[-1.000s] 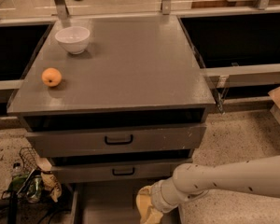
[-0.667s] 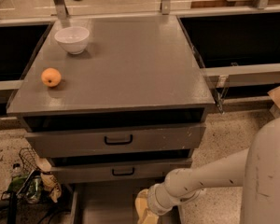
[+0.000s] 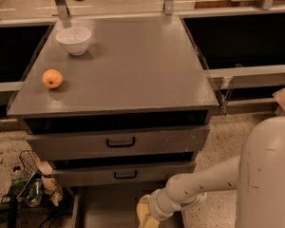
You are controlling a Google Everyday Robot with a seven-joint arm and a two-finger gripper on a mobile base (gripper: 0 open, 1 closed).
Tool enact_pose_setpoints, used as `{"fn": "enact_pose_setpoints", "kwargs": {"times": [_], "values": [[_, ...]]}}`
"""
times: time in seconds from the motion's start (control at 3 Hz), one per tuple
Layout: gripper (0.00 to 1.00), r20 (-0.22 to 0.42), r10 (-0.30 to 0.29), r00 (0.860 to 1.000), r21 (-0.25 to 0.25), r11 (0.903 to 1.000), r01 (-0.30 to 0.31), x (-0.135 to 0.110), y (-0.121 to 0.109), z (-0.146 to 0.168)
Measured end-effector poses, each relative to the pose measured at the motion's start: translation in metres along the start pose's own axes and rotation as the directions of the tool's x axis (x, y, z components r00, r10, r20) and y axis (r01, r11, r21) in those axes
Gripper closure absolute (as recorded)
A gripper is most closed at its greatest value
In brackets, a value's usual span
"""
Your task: Place sponge into bottom drawer
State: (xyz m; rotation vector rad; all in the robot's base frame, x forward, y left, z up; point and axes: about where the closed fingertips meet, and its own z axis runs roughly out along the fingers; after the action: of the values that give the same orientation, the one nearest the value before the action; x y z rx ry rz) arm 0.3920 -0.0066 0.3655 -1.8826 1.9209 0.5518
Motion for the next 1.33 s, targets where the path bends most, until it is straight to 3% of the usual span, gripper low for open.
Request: {"fn": "enact_pose_setpoints", "kwargs": {"times": [0.33, 0.67, 1.0, 1.33], "values": [[1.0, -0.001, 0.074, 0.997, 0.014, 0.9972, -0.074, 0.031, -0.005, 0.059], [1.0, 0.0, 0.077, 0.997, 0.021, 0.9968, -0.077, 0.031, -0.005, 0.06], [1.0, 0.005, 0.113, 0.994, 0.087, 0.9898, -0.113, 0.037, -0.006, 0.067], [1.0, -0.006, 0.154, 0.988, 0.185, 0.9713, -0.15, 0.047, -0.012, 0.071]]}}
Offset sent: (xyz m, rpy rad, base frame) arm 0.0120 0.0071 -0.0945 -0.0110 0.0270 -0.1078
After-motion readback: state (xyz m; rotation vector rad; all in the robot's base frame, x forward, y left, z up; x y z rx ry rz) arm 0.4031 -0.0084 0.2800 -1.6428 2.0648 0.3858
